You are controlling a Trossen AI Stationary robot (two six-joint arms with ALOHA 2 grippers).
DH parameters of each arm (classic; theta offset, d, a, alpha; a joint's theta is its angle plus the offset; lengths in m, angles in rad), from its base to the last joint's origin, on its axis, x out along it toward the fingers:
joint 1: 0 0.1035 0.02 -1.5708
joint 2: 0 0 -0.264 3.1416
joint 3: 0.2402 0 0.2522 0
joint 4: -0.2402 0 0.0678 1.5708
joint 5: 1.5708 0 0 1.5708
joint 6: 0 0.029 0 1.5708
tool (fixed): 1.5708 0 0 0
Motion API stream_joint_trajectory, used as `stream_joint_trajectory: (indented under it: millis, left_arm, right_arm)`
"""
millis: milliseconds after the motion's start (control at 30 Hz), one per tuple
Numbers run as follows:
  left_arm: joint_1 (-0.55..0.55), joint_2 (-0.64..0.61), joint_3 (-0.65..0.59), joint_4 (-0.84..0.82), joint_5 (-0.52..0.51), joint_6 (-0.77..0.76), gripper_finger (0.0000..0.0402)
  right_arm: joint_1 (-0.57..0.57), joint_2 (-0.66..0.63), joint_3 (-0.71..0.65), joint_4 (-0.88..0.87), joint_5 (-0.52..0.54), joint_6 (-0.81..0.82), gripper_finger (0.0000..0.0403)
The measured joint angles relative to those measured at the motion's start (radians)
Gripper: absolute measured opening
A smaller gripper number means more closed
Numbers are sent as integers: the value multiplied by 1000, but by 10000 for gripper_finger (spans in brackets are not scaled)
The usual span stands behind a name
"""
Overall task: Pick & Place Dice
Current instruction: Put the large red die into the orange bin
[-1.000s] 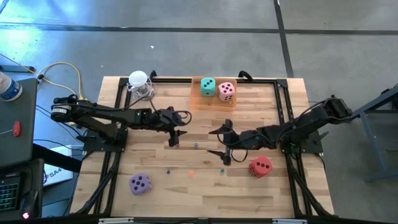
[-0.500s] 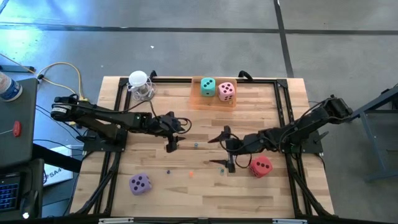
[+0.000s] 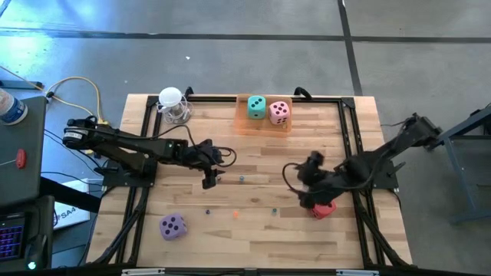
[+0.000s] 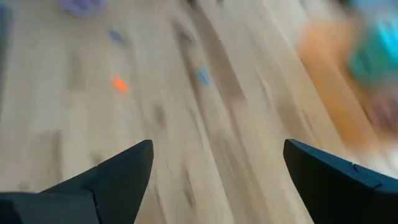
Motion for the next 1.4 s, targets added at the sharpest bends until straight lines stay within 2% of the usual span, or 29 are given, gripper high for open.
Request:
stream_joint_trajectory:
  millis: [100,200,300,467,633,833,1033,1133,1400]
  left_arm:
    - [0,0,0,0,0,-5,189]
    - [0,0,0,5,0,-5,189]
    - [0,0,0,20,0,-7,189]
    - [0,0,0,24,0,-8,189]
    - [0,0,0,25,0,-19,189]
    - [0,0,0,25,0,-27,189]
    - [0,0,0,24,0,-32,189]
    - [0,0,0,24,0,-33,189]
    - [0,0,0,24,0,-35,189]
  right_arm:
    - [-3,29,55,-276,-61,323,353]
    - [-14,46,50,-464,-109,645,353]
    - [-14,49,40,-548,-176,784,353]
    - [28,50,-2,-433,-252,801,353]
    - [53,50,-58,-415,-364,942,353]
    - [90,50,-102,-387,-390,958,353]
    - [124,50,-140,-254,-414,937,353]
    - [137,50,-156,-249,-433,939,353]
    - [138,50,-222,-173,-470,915,353]
